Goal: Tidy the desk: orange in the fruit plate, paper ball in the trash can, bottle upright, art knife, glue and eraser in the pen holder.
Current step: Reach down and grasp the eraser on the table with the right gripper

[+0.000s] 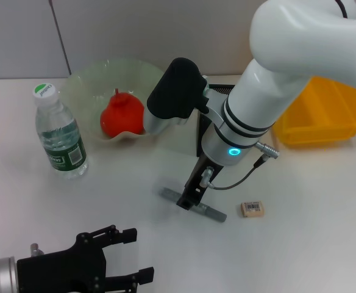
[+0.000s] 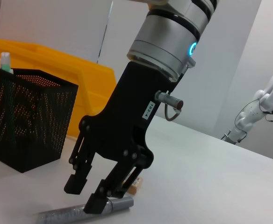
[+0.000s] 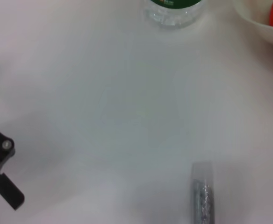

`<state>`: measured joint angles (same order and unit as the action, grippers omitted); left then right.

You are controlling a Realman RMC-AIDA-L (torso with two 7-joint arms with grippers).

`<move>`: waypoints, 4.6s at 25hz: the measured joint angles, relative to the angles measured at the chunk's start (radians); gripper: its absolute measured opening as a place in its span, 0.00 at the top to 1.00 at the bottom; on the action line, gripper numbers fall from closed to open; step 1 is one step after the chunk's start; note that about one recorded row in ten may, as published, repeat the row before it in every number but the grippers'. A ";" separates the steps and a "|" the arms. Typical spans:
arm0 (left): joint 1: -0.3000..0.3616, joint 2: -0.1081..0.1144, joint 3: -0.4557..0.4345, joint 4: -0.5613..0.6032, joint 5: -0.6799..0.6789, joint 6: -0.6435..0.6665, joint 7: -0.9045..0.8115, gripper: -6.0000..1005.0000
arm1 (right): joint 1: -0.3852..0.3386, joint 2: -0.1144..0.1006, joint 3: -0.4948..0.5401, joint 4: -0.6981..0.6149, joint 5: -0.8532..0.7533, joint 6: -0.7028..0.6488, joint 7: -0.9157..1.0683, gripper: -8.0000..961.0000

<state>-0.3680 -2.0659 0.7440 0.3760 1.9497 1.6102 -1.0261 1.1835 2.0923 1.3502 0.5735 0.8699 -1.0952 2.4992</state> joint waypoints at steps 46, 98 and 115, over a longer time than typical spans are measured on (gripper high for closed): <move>0.001 0.001 -0.009 -0.012 -0.006 0.001 -0.013 0.14 | -0.195 -0.025 0.276 0.391 -0.306 -0.407 -0.088 0.57; 0.010 0.000 -0.032 -0.014 -0.011 0.004 -0.025 0.14 | -0.246 -0.006 0.247 0.291 -0.335 -0.297 -0.506 0.41; 0.016 0.001 -0.034 -0.014 -0.011 0.007 -0.025 0.14 | -0.250 -0.007 0.220 0.285 -0.334 -0.273 -0.508 0.52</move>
<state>-0.3524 -2.0646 0.7102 0.3620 1.9389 1.6169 -1.0507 0.9337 2.0851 1.5701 0.8584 0.5363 -1.3684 1.9915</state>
